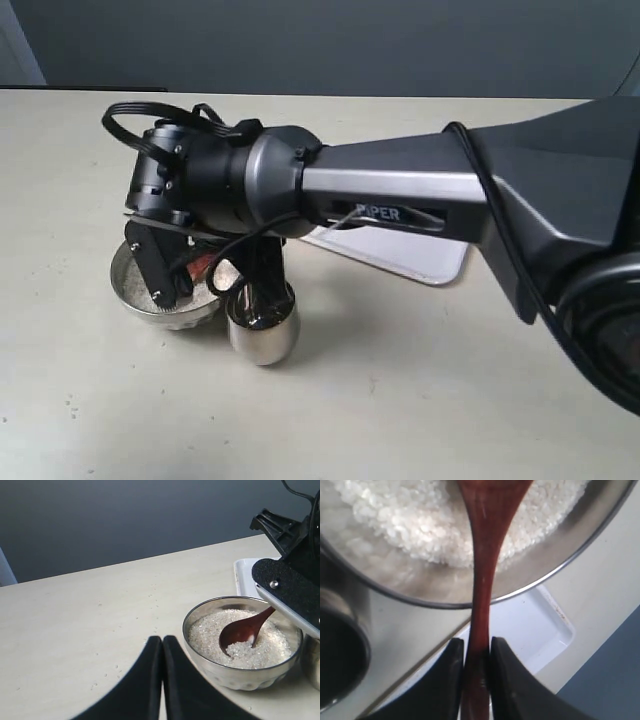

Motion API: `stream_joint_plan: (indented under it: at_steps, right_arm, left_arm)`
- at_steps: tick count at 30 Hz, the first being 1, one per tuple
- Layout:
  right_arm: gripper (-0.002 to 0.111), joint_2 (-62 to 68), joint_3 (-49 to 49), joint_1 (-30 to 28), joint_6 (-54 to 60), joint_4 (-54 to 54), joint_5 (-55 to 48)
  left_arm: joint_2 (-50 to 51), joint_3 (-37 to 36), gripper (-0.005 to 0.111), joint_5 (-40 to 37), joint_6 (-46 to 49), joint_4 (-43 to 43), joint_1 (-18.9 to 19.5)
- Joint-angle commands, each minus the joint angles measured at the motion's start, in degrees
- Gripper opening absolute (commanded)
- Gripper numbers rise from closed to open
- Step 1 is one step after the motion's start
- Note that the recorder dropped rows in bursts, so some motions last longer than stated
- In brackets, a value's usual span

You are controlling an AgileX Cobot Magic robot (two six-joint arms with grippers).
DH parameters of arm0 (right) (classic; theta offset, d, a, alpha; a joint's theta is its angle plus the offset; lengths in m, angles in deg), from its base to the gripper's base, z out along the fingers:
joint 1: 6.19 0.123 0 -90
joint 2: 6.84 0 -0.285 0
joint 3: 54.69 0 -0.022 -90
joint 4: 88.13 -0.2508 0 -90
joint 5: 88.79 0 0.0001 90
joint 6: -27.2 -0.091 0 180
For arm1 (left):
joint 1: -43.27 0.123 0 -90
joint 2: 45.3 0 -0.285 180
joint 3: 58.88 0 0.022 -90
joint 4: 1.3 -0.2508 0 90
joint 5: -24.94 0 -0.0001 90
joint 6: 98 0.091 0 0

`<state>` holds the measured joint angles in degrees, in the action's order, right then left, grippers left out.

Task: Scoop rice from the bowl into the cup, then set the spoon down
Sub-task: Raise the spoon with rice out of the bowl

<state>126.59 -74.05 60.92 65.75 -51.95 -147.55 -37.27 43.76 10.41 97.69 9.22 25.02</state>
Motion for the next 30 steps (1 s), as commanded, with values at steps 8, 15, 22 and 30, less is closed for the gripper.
stream_joint_plan:
  at_steps: [8, 15, 22, 30]
  right_arm:
    - [-0.001, -2.0, -0.4, -3.3, 1.8, -5.5, -3.4]
    - [-0.001, -3.1, -0.9, -3.8, 2.0, -6.6, -3.7]
    - [-0.001, -3.1, -0.9, -3.8, 3.3, -8.5, -5.2]
    - [-0.001, -3.6, -0.9, -3.8, 3.3, -8.6, -9.2]
  left_arm:
    - [-0.2, 0.1, 0.001, 0.8, -0.1, -0.1, -0.1]
    - [-0.2, 0.1, 0.001, 0.8, -0.1, 0.0, -0.1]
    - [-0.2, 0.1, 0.001, 0.8, -0.1, 0.0, -0.1]
    - [-0.2, 0.1, 0.001, 0.8, -0.1, 0.0, -0.1]
